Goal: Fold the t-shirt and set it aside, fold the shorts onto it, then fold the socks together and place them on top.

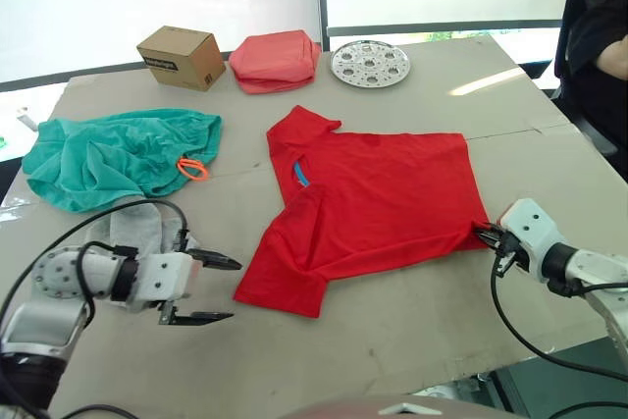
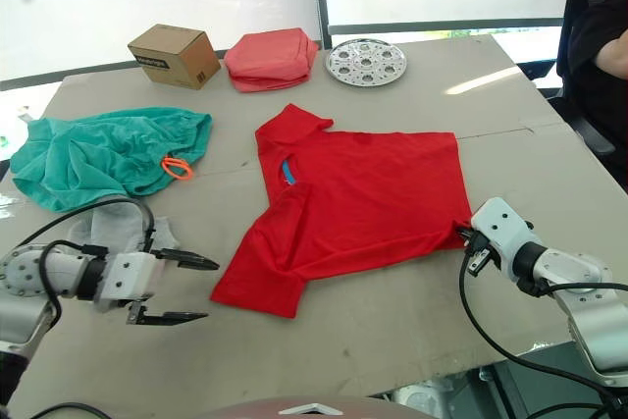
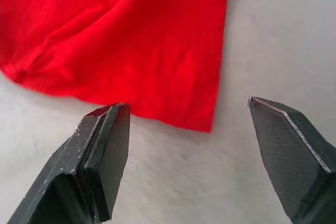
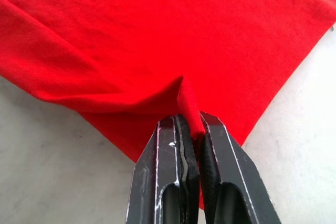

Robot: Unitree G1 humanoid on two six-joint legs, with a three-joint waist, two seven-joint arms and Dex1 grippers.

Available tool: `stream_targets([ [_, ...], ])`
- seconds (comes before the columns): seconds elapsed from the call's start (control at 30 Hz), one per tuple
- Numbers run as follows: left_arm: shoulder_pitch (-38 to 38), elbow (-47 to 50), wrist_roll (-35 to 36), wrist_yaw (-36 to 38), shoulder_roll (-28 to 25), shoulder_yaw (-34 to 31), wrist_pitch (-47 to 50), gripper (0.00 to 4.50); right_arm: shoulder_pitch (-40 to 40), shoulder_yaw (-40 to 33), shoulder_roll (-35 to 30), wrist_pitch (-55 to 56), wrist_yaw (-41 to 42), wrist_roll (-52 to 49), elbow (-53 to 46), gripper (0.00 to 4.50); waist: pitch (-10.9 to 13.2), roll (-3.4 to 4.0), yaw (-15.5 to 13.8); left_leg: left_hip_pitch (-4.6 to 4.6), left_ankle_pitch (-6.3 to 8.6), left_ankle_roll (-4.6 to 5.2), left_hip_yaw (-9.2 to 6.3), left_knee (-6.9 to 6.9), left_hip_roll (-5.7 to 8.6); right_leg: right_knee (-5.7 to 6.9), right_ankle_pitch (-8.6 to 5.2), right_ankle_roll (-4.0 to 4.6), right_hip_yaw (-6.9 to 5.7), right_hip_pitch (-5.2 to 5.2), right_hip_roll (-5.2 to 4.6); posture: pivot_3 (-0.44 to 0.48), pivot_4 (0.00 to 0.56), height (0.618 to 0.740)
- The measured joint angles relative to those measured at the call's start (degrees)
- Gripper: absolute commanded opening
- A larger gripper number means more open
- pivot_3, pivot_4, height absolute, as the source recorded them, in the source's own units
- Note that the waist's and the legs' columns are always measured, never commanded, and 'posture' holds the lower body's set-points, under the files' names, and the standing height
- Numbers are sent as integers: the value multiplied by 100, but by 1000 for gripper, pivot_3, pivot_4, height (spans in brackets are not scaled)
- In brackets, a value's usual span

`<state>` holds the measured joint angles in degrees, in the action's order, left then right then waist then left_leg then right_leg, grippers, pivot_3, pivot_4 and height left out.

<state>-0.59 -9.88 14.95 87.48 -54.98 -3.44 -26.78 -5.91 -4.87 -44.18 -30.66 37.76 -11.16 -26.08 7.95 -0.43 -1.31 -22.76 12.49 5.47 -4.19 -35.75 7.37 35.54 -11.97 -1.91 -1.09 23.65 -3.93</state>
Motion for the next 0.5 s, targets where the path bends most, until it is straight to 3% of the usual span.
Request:
stream_targets([
  [0.1, 95, -161, -36, 123, 20, 228, -267, 3861, 2, 0, 2, -9, 5, -32, -9, 0, 0, 1, 31, 0, 0, 0, 0, 1, 0, 0, 0, 0, 0, 1, 1, 0, 150, 740],
  [0.2, 397, -507, -125, 297, 24, 515, -645, 2764, 16, -1, 1, -37, 10, -44, -28, 0, -3, 9, 30, 2, 0, 0, 0, -1, 0, 2, 0, -1, 0, -2, 0, 0, 150, 740],
  [0.23, 535, -687, -131, 392, 26, 672, -796, 2142, 30, -2, 1, -46, 20, -63, -46, 0, -15, 30, 21, 5, 0, 1, 0, -2, 0, 3, -1, -3, 0, -5, -1, 0, 150, 740],
  [0.27, 543, -711, -131, 407, 26, 691, -818, 1890, 34, -2, 1, -47, 24, -67, -54, 0, -19, 40, 19, 5, 0, 1, 0, -3, 0, 3, -2, -6, 0, -5, -2, 0, 150, 740],
  [0.4, 820, -1040, -117, 255, 81, 790, -539, 50, 51, -5, 0, -161, 53, -104, -177, 0, -30, 59, 0, 11, 0, 3, -2, -4, -1, 23, -15, -27, -12, -9, -8, 0, 150, 740],
  [0.5, 945, -1125, -109, 101, 86, 775, -114, 50, 92, -5, 0, -169, 68, -118, -193, 0, -30, 61, 15, 11, 0, 3, -2, -10, -1, 26, -15, -27, -12, -9, -8, 0, 150, 740],
])
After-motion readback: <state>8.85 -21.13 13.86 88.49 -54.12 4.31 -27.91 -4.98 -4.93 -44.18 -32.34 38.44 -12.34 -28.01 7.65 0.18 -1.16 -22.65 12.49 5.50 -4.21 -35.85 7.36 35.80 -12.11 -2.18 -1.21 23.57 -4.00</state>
